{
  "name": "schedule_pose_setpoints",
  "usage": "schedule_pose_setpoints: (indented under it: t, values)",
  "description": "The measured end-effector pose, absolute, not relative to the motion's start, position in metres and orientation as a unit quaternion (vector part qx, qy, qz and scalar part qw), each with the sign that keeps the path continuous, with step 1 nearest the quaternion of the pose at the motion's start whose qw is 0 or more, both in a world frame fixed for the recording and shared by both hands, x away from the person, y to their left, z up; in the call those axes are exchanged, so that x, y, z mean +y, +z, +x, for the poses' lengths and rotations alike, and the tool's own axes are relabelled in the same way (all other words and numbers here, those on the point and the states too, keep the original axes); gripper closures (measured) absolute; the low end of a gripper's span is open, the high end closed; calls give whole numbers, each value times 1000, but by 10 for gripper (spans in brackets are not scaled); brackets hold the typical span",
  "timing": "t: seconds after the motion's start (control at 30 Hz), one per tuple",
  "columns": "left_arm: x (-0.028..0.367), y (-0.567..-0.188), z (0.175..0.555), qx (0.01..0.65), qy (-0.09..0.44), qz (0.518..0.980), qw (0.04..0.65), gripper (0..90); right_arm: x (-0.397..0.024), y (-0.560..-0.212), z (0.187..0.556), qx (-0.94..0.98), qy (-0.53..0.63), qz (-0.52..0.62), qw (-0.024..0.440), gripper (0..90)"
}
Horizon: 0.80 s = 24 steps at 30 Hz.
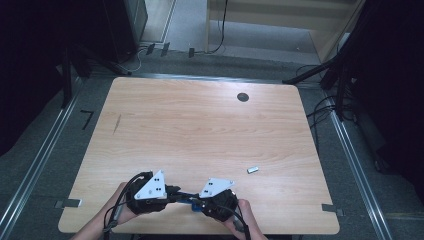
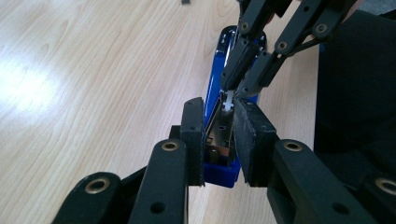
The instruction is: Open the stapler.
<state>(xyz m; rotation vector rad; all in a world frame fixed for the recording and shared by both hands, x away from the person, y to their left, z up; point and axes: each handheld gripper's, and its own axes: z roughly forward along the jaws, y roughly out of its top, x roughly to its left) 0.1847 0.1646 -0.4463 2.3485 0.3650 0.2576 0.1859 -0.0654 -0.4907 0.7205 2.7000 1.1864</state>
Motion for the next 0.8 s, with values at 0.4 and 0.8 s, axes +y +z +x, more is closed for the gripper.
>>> schedule_pose_setpoints:
  t: [0.4,0.8]
  values:
    - [165,-454,186,143,101,918,357,736,-99,-485,197,885,370,269,84,739]
    - [167,-456,188,148,95,918,354,734,-136,-485,206,888,320,319,84,408]
